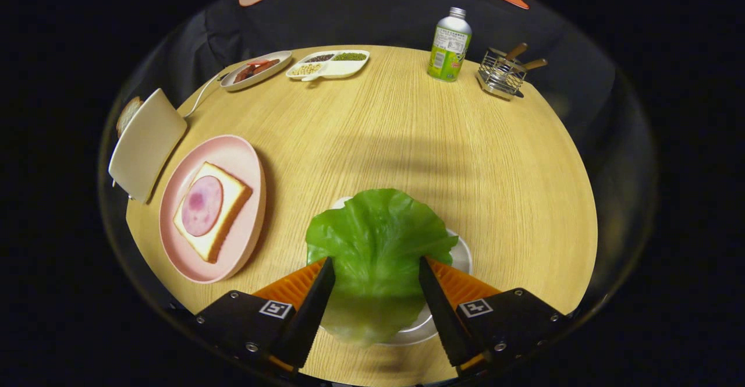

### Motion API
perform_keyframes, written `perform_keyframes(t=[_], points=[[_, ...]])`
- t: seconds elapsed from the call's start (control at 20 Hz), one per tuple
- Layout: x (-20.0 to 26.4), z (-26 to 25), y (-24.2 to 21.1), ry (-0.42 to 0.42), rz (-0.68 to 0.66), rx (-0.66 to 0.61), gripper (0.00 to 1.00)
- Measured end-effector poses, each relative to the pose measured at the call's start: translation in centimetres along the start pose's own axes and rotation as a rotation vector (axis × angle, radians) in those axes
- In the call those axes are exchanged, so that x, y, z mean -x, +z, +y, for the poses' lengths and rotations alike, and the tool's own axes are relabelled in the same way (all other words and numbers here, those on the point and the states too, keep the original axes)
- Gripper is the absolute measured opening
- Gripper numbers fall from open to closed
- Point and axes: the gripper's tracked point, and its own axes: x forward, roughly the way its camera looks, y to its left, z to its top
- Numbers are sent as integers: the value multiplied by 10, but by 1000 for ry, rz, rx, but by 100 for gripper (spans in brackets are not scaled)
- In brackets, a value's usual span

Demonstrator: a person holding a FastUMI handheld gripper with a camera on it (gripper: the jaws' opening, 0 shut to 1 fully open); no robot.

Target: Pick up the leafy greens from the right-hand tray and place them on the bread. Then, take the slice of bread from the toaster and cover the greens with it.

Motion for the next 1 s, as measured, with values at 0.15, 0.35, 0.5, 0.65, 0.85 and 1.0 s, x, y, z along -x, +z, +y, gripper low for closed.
perform_keyframes(t=[0.15,0.35,0.5,0.65,0.85,1.0], points=[[1,-2,-2,-7,3,-21,84],[0,10,2,5,-6,13,58],[0,10,4,9,-23,-2,21],[9,13,12,63,-54,-61,9],[41,31,43,134,-192,-54,4],[67,57,58,185,-272,0,4]])
